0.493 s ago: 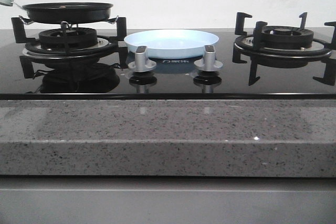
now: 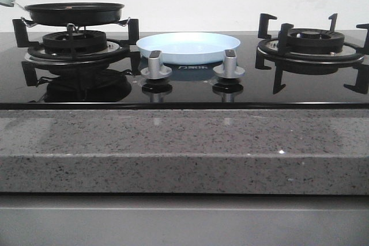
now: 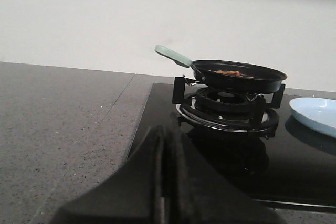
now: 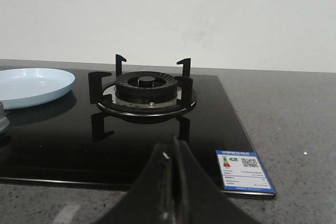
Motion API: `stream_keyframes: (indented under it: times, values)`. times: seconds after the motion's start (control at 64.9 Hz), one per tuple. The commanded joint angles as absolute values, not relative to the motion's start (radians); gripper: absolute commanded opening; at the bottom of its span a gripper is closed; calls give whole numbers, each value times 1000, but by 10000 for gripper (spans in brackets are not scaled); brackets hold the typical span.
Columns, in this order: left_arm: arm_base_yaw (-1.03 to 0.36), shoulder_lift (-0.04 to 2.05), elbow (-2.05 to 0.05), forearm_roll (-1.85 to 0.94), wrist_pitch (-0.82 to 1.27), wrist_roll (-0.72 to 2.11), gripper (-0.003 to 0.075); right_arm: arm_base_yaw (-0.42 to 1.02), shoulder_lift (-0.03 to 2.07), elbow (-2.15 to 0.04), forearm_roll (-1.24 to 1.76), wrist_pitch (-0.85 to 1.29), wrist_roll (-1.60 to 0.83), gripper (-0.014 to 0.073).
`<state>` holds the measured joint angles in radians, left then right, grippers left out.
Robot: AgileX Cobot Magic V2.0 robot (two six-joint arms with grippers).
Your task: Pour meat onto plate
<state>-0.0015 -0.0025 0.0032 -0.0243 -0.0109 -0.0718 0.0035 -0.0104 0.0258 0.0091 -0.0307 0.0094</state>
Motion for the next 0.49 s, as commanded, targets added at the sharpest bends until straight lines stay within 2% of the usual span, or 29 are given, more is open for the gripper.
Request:
stream_keyframes:
  times: [0.0, 0.477]
  values:
    - [-8, -19, 9, -32, -89, -71, -20, -4, -27, 21, 0, -115, 9, -69]
    - [-8, -19, 4, -36, -157, -71, -20, -4, -27, 21, 0, -115, 9, -69]
